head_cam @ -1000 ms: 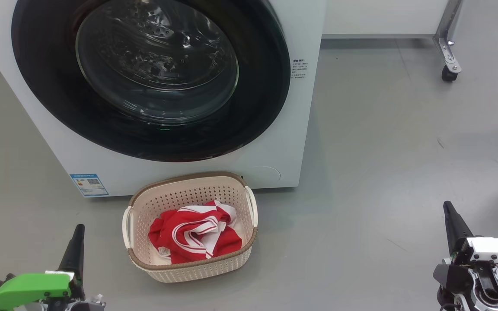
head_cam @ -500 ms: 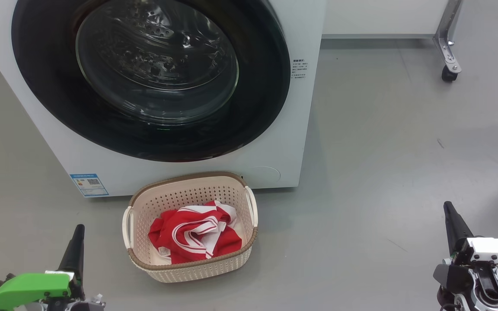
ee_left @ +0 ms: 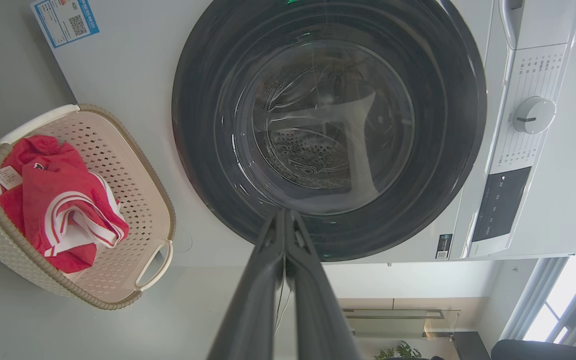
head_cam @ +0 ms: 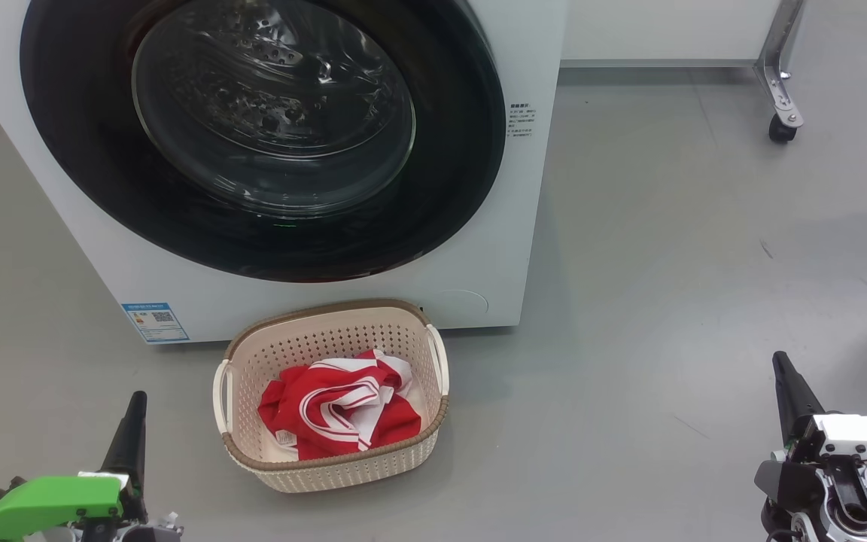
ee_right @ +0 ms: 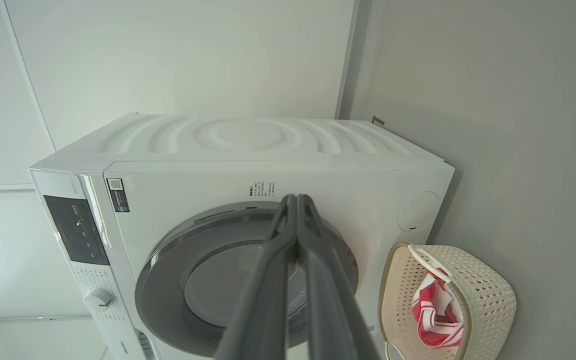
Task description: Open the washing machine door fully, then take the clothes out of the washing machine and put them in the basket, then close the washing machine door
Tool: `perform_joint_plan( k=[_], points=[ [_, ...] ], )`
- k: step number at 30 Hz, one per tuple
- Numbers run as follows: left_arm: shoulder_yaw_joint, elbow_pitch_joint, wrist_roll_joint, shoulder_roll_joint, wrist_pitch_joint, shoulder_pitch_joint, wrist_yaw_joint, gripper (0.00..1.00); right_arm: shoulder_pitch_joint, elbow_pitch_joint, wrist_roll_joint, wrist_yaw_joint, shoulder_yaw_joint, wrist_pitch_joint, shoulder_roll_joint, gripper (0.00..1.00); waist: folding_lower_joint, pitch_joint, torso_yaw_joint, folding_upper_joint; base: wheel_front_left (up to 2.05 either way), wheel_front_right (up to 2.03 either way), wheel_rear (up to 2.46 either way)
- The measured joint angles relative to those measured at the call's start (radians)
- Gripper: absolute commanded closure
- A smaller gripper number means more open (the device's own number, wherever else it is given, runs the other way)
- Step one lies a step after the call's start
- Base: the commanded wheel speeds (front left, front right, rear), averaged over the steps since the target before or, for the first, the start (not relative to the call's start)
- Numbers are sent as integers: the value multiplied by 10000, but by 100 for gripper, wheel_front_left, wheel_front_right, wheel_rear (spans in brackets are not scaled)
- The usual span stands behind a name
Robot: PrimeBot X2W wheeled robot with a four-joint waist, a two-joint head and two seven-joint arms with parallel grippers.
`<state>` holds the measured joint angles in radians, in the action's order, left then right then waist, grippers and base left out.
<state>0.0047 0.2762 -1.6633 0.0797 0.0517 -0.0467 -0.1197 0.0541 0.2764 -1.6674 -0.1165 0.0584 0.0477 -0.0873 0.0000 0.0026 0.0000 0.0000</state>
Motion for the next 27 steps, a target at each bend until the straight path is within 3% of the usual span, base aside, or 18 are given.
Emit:
perform_joint_plan(
  k=[27],
  points=[
    [31, 19, 0, -2, 2, -11, -2, 100, 6, 38, 0, -48, 25, 13, 4, 100, 0, -1, 0, 0, 0, 0, 0]
  ],
)
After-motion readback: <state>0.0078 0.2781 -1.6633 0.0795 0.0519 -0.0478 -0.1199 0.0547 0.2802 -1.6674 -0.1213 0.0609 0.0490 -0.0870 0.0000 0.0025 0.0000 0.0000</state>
